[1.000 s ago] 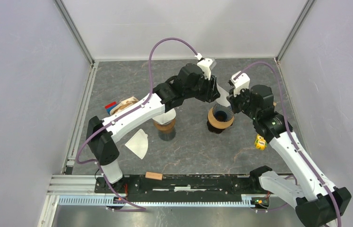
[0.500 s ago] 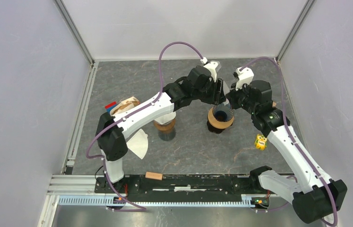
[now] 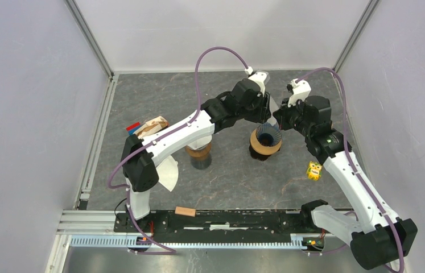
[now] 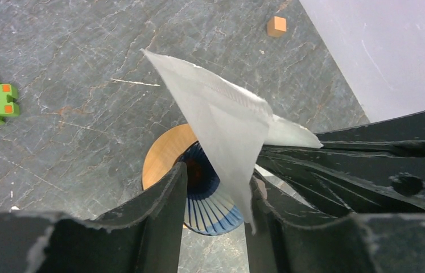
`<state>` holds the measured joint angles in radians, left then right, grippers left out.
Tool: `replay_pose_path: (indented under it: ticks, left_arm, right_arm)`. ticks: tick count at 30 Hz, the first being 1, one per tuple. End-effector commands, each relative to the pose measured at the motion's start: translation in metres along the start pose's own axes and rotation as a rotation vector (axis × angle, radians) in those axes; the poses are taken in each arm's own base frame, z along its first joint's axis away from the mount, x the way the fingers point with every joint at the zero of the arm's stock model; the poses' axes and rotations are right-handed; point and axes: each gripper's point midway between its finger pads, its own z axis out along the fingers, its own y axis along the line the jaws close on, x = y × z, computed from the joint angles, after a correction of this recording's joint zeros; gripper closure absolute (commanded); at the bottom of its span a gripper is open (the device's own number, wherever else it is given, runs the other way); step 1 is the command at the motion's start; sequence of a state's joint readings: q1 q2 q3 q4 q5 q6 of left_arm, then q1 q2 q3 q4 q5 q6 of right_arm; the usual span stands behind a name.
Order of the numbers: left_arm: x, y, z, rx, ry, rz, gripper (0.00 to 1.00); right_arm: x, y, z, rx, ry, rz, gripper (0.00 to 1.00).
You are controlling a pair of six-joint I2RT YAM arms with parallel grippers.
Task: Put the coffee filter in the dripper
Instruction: Place the coffee filter in the coffee dripper.
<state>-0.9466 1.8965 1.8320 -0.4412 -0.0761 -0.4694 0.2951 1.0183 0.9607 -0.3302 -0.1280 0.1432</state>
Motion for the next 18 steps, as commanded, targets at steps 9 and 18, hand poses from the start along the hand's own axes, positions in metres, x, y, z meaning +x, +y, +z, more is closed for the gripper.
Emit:
replay_pose_path:
  ticks: [9, 18]
  left_arm:
    - [-0.013, 0.008, -0.010, -0.038, -0.055, 0.129, 0.72]
    - [-0.011, 0.007, -0.020, -0.006, -0.060, 0.189, 0.98]
  right_arm:
    - [-0.026, -0.004, -0.012, 0.019, -0.088, -0.019, 1.00]
    - [-0.019, -0.013, -0.017, 0.053, -0.086, -0.099, 1.00]
